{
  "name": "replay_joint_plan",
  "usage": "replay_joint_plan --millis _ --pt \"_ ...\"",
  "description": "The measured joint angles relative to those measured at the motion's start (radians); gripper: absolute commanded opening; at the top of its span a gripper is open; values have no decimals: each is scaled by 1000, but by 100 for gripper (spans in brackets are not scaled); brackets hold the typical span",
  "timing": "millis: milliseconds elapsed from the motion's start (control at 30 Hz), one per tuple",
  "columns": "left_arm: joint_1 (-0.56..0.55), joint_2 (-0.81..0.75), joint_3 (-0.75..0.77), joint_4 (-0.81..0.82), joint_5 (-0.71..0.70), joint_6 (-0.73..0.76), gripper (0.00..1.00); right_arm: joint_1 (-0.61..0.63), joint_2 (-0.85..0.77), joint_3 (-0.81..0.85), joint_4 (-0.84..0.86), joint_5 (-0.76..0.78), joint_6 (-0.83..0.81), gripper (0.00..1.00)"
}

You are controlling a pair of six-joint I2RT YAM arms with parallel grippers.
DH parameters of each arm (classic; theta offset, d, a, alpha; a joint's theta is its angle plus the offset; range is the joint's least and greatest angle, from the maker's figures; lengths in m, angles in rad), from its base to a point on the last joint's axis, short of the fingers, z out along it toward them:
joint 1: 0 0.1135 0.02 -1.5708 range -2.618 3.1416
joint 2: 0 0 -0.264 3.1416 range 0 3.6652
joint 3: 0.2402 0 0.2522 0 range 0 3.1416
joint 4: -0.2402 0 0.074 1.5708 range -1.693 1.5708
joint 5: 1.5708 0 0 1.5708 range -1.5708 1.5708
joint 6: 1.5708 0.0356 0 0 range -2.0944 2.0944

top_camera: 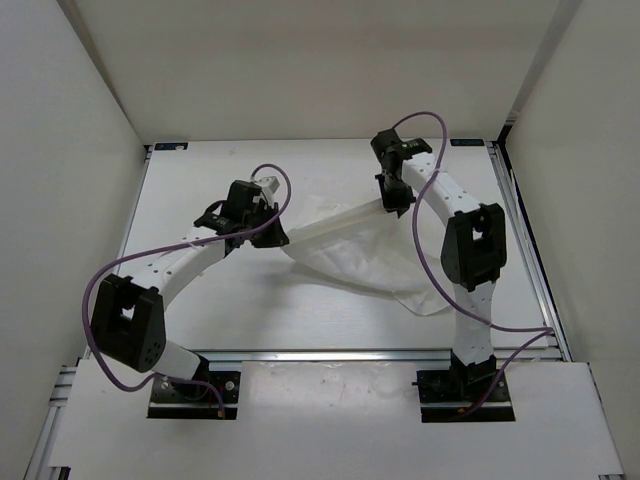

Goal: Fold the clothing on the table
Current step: Flatten the skirt out

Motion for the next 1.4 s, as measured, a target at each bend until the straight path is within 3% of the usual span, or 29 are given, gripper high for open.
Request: replay_joint_plan --millis 33,267,400,600,800,967,1100,1233,1333,1400 --pt "2 8 12 -9 -3 9 0 -1 -12 -6 0 -3 0 0" --pt "8 135 223 -122 -65 85 0 -33 -98 -26 5 -63 3 1" --pt "14 127 269 -148 -42 104 0 -59 -212 -83 42 -148 -12 0" --pt "101 17 279 -172 140 124 0 -55 -493 -215 92 -324 -67 0" --pt "121 -142 258 -262 309 215 0 -68 -784 -420 125 -538 -123 0" --pt "164 -265 223 -328 415 257 0 -50 -902 -481 125 -700 -156 0" --pt "138 -230 218 -349 378 279 0 -70 -846 -490 133 -765 -169 0" --pt "89 3 232 -349 283 288 0 -143 -617 -489 173 -811 -151 0" --pt "76 290 384 -395 223 284 0 -206 -356 -380 188 -785 -114 0" --pt "80 468 586 -434 193 279 0 -237 -199 -234 185 -748 -90 1"
